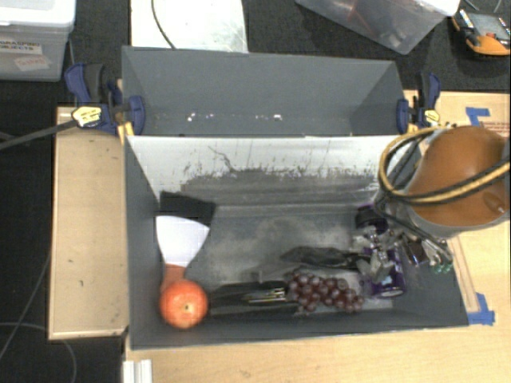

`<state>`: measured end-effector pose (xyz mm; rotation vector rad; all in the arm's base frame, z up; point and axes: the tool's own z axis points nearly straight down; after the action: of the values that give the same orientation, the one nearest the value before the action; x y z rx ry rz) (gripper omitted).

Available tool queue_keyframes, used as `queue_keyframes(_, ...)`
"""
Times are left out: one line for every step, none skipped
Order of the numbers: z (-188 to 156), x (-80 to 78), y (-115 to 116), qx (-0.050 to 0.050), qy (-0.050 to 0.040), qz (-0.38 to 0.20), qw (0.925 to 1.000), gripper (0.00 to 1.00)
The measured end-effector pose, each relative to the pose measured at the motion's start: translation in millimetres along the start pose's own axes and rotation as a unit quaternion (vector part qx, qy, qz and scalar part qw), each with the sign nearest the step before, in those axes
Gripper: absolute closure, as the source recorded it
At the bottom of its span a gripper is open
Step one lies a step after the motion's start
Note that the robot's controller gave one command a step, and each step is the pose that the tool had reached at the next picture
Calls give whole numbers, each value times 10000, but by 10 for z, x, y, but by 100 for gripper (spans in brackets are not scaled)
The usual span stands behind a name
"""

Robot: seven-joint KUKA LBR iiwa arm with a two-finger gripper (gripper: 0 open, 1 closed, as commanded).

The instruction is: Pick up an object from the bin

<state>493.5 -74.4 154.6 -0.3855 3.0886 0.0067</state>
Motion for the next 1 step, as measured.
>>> queue_keyframes(711, 170, -24, -41, 90, 139, 9999, 100)
